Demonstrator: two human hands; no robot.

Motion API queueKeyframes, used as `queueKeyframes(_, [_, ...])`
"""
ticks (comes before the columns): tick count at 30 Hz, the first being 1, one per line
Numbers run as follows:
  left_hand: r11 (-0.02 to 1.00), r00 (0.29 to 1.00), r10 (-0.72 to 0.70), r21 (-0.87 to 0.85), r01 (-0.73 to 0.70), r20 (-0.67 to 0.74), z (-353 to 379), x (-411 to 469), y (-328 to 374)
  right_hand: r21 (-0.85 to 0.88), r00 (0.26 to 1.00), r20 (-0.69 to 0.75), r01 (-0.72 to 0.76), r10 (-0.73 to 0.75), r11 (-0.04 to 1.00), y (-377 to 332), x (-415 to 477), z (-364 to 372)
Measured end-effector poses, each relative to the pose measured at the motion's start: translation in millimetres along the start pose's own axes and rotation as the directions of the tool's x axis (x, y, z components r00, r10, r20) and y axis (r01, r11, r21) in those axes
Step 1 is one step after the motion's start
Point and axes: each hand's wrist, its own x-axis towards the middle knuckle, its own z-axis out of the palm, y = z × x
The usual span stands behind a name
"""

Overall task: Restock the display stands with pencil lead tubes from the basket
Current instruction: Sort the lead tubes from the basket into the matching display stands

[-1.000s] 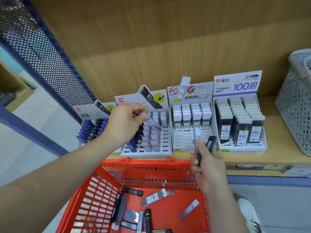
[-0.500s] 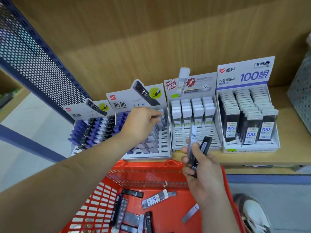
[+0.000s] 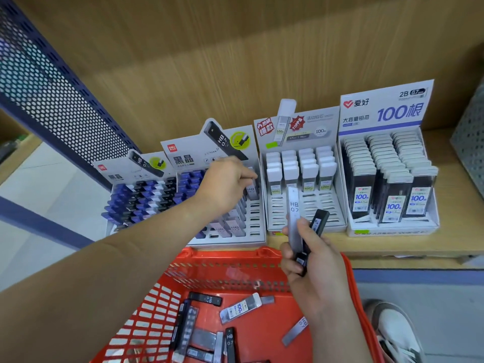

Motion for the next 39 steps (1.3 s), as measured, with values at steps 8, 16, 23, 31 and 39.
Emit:
queueKeyframes(8, [0.971,0.983,-0.162,-0.194,0.142,-0.090,-7.6,-6.3,14.6,-0.043,0.996,0.024,0.083,-0.083,0.996,-3.2,-1.1,3.4])
queueKeyframes(16, [0.574,0.951,-0.113,-0.762,0.299,0.288,-45.2,-49.1,40.8,-0.135,0.984,0.079,0.171,-0.161,0.976,-3.1,-3.0,8.0])
queueKeyframes(23, [0.926,0.969,-0.216,-0.341,0.166,-0.116,-57.3,-29.2,21.2,-0.114,0.989,-0.084,0.108,-0.118,0.988,-13.7,2.5,5.2])
queueKeyframes(31, [0.999,0.999,-0.036,-0.041,0.034,-0.037,-22.6,-19.8,10.0,0.078,0.997,-0.051,0.061,-0.057,0.995,-9.4,5.2,6.0])
queueKeyframes(39, [0.998,0.998,0.054,0.013,-0.054,0.015,-17.9,-6.8,10.8,0.073,0.998,-0.033,0.053,-0.050,0.996,-8.4,3.2,5.6])
